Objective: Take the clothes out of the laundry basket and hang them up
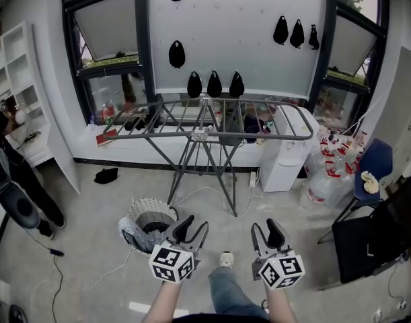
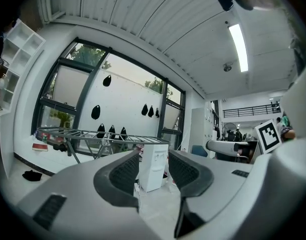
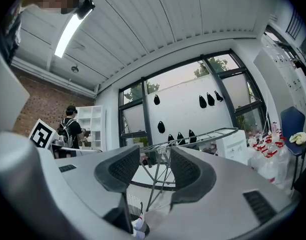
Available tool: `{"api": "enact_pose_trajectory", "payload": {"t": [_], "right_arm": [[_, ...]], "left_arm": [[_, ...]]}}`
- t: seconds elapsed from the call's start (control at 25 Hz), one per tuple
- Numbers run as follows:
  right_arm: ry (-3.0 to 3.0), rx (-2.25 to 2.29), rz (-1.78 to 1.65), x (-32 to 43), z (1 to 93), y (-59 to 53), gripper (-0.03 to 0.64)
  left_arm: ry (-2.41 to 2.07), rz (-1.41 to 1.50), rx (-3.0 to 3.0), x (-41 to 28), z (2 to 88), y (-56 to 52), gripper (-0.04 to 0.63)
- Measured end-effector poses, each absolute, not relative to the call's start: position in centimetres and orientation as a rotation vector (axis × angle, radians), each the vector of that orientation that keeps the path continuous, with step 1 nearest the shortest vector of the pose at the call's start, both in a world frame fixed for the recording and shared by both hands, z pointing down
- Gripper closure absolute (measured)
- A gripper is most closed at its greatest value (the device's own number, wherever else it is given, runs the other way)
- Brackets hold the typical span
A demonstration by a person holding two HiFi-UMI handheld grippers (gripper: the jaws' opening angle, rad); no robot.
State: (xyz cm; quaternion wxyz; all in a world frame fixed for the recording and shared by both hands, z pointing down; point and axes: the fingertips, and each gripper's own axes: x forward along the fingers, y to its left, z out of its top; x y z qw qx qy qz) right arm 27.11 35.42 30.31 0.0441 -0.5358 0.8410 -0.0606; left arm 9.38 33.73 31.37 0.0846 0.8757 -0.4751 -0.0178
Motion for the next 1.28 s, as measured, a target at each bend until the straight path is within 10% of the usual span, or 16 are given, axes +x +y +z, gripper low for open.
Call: {"api": "enact_pose_trajectory", "payload": {"t": [0.72,1.28], "right_arm": [[2.695,-1.410,-0.207,26.2,29.5,-5.7,0.439],[2.866,-1.138,-0.194,16.7,27.0,-15.9,0.439]], "left_arm": [[-1.676,-0.053,2.484,7.5,31.7,-4.1,0.414],[-1.905,-0.043,2.272,-0.3,31.1,-10.8,0.414]]}}
